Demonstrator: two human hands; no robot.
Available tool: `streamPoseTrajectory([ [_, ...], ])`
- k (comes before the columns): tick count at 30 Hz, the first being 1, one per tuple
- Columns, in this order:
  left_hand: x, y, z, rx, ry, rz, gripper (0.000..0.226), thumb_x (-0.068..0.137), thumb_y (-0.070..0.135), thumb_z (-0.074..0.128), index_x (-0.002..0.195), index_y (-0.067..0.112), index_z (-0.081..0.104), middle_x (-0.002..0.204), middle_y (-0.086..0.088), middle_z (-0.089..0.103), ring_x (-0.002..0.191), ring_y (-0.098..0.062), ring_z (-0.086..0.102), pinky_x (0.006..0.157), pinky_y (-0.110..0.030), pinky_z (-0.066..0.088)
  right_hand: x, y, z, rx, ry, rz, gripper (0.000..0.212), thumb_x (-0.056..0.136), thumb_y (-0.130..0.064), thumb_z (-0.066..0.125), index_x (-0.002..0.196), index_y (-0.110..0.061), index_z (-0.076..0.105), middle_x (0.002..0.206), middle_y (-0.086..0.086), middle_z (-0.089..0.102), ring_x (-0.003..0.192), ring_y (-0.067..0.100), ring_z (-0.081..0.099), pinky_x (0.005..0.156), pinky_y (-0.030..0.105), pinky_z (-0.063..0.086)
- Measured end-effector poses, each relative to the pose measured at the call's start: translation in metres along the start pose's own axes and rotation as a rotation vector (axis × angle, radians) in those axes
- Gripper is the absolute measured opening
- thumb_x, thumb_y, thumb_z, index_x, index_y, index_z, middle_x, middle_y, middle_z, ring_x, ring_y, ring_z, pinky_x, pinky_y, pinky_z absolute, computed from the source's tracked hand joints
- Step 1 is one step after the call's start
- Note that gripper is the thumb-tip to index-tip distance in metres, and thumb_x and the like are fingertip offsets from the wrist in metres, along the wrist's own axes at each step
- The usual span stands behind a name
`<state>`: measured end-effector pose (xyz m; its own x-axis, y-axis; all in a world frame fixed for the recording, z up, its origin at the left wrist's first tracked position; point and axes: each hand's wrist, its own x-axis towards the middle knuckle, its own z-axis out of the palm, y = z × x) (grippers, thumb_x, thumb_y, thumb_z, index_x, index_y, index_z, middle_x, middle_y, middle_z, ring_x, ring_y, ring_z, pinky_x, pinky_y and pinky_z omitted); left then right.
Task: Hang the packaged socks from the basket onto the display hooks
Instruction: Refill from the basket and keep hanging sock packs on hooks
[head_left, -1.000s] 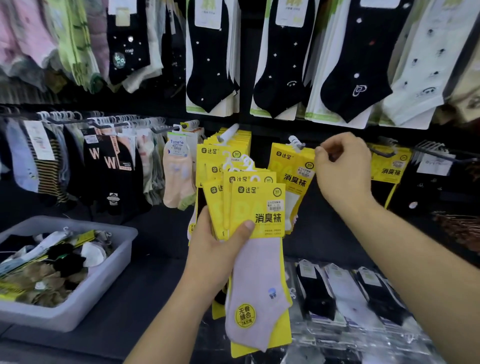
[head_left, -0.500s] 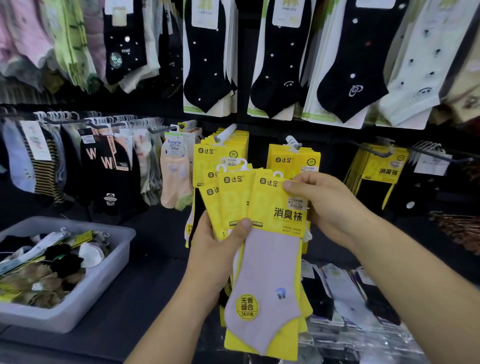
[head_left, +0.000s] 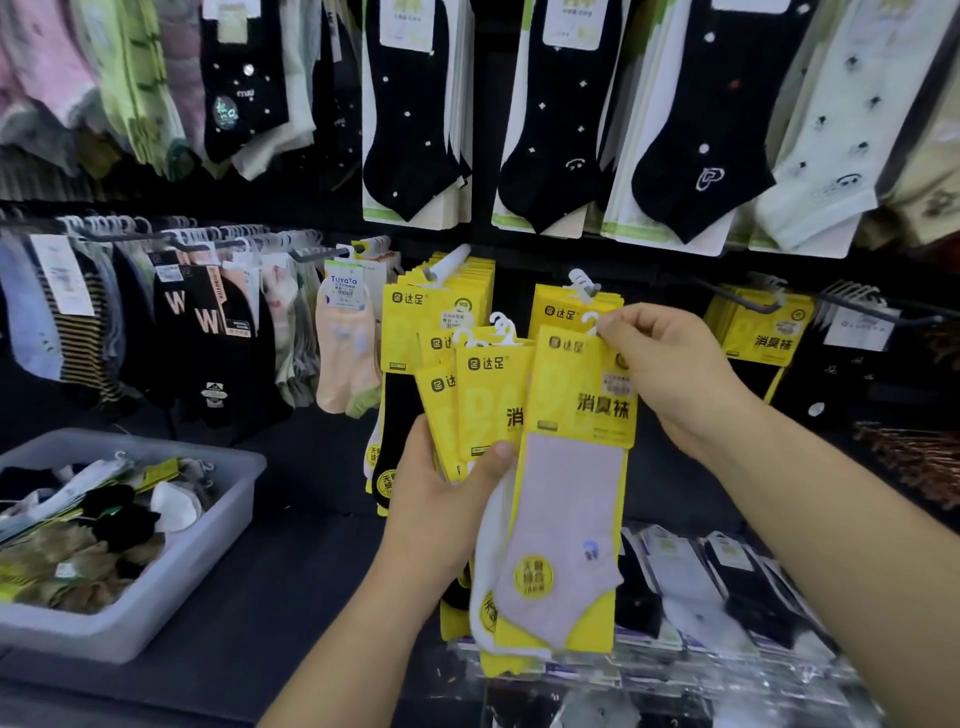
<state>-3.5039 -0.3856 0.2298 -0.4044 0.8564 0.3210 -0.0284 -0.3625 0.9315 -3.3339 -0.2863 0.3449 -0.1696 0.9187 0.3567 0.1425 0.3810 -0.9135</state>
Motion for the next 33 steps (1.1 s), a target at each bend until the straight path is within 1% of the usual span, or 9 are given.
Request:
streamPoseTrajectory([
  [4,0.001,-0.001,-0.004,0.04,0.013,0.009,0.03,0.093,0.017,0.08,0.113,0.03,0.062,0.102,0.019,0.079,0.094,-0.004,0.077,0.07,-0.022,0.06,0.014,-0.001,-0.001,-0.126,0.207,-0.104,0.024,0.1,-0.021,0.059,0.079,-0.024,0.07,0.087,-0.002,0.071,0.066,0.002,0.063,0.049,0.013,0.048],
  [7,0.004,0.003,-0.011,0.087,0.023,0.039,0.031,0.092,0.02,0.08,0.114,0.034,0.062,0.105,0.021,0.078,0.097,-0.002,0.076,0.078,-0.027,0.061,0.025,-0.004,-0.003,-0.239,0.269,-0.178,0.023,0.099,-0.02,0.058,0.08,-0.027,0.068,0.075,-0.01,0.064,0.05,-0.011,0.054,0.041,0.008,0.038],
  [14,0.005,0.012,-0.021,0.064,0.033,0.046,0.033,0.091,0.025,0.083,0.117,0.035,0.065,0.112,0.011,0.079,0.103,-0.012,0.077,0.089,-0.047,0.062,0.033,-0.005,0.004,-0.446,0.219,-0.276,0.022,0.099,-0.022,0.058,0.079,-0.029,0.065,0.073,-0.013,0.061,0.058,-0.015,0.053,0.048,0.005,0.037],
  [16,0.004,0.013,-0.021,0.028,0.021,0.022,0.035,0.087,0.029,0.083,0.117,0.033,0.065,0.112,0.01,0.08,0.102,-0.014,0.078,0.089,-0.048,0.062,0.031,-0.002,0.004,-0.493,0.242,-0.282,0.017,0.098,-0.021,0.058,0.084,-0.024,0.067,0.08,-0.008,0.064,0.07,-0.014,0.057,0.058,0.008,0.041],
  [18,0.003,0.013,-0.019,0.006,0.008,0.002,0.036,0.086,0.031,0.085,0.117,0.032,0.065,0.111,0.01,0.081,0.102,-0.013,0.078,0.087,-0.046,0.063,0.025,0.004,0.004,-0.523,0.32,-0.269,0.009,0.097,-0.022,0.059,0.095,-0.02,0.068,0.096,0.001,0.062,0.095,0.002,0.06,0.081,0.022,0.05],
  [20,0.002,0.013,-0.018,-0.005,-0.003,-0.014,0.041,0.082,0.037,0.089,0.116,0.034,0.065,0.11,0.012,0.081,0.101,-0.011,0.078,0.084,-0.039,0.063,0.011,0.008,0.005,-0.481,0.391,-0.278,0.009,0.096,-0.028,0.06,0.099,-0.019,0.063,0.102,-0.001,0.054,0.104,0.019,0.055,0.09,0.036,0.049],
  [25,0.002,0.011,-0.013,-0.024,-0.02,-0.001,0.04,0.082,0.034,0.09,0.114,0.035,0.067,0.109,0.011,0.081,0.098,-0.01,0.079,0.074,-0.027,0.064,-0.037,0.019,0.03,-0.286,0.084,-0.146,0.041,0.082,-0.061,0.069,0.082,-0.021,0.06,0.076,-0.007,0.06,0.067,0.004,0.054,0.062,0.024,0.045],
  [29,-0.001,0.008,-0.007,-0.076,-0.019,0.0,0.045,0.075,0.034,0.092,0.113,0.033,0.068,0.108,0.009,0.081,0.099,-0.014,0.079,0.074,-0.027,0.064,-0.047,0.029,0.035,-0.129,0.008,-0.056,0.045,0.086,-0.042,0.076,0.083,0.0,0.059,0.068,0.01,0.054,0.063,0.02,0.051,0.061,0.04,0.048],
  [33,-0.002,0.007,-0.005,-0.078,-0.011,-0.028,0.04,0.085,0.04,0.084,0.12,0.027,0.067,0.113,0.013,0.08,0.105,-0.009,0.077,0.084,-0.029,0.061,-0.048,0.037,0.026,0.181,0.025,0.003,0.013,0.093,-0.031,0.071,0.094,-0.019,0.071,0.087,0.005,0.078,0.081,0.02,0.076,0.07,0.035,0.06],
])
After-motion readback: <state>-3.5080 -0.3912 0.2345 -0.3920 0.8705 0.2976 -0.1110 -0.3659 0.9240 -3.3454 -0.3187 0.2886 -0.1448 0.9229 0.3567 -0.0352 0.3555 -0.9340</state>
